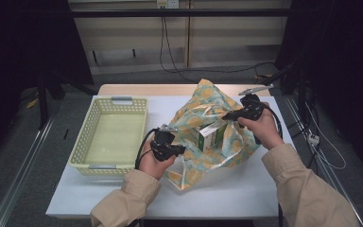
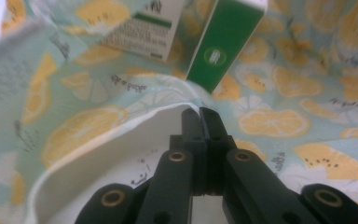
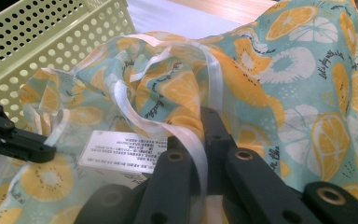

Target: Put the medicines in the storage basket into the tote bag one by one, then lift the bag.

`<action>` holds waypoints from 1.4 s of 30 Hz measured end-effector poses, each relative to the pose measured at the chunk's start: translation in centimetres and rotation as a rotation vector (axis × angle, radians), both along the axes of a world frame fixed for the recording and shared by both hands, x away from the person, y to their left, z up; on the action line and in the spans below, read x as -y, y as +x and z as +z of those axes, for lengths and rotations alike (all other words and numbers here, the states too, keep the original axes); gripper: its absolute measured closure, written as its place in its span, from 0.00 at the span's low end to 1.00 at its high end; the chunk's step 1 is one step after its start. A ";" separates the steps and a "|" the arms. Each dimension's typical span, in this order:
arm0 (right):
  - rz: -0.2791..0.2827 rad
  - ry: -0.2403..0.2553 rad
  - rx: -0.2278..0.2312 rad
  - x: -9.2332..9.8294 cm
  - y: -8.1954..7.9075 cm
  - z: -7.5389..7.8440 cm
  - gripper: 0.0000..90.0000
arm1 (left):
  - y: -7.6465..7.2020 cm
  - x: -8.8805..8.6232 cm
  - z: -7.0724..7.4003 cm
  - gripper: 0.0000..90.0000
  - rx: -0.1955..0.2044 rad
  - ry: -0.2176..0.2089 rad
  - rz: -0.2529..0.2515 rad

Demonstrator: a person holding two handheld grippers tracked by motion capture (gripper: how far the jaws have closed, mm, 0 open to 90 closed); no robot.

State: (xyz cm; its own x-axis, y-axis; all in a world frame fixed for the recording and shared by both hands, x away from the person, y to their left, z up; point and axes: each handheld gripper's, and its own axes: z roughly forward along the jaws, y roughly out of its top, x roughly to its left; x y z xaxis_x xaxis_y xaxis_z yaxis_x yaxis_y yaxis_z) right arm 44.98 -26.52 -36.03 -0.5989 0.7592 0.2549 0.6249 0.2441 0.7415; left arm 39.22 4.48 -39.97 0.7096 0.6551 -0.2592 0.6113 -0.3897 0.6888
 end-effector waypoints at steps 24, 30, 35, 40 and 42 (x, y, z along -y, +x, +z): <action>-0.006 0.003 0.055 0.4 0.5 4.0 1.00 | 4.0 -0.4 10.5 1.00 0.111 -0.013 0.021; -0.013 0.013 0.089 0.4 1.0 6.4 1.00 | 5.6 -0.4 14.5 1.00 0.161 -0.035 0.034; -0.023 0.038 0.129 0.3 1.7 8.4 1.00 | 7.1 -0.2 16.8 1.00 0.172 -0.061 0.046; -0.018 0.063 0.156 0.3 1.9 10.3 1.00 | 8.1 -0.1 18.7 1.00 0.188 -0.094 0.046; -0.009 0.079 0.156 0.2 1.9 10.6 1.00 | 8.2 0.2 18.6 1.00 0.184 -0.087 0.033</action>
State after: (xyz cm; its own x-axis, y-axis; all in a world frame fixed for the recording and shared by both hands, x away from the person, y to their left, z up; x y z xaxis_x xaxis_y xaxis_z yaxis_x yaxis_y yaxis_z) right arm 46.93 -26.73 -25.48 -0.6294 0.7457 0.2187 0.5025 0.1759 0.8465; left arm 47.40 4.30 -21.35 0.7286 0.6598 -0.1839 0.4837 -0.3056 0.8202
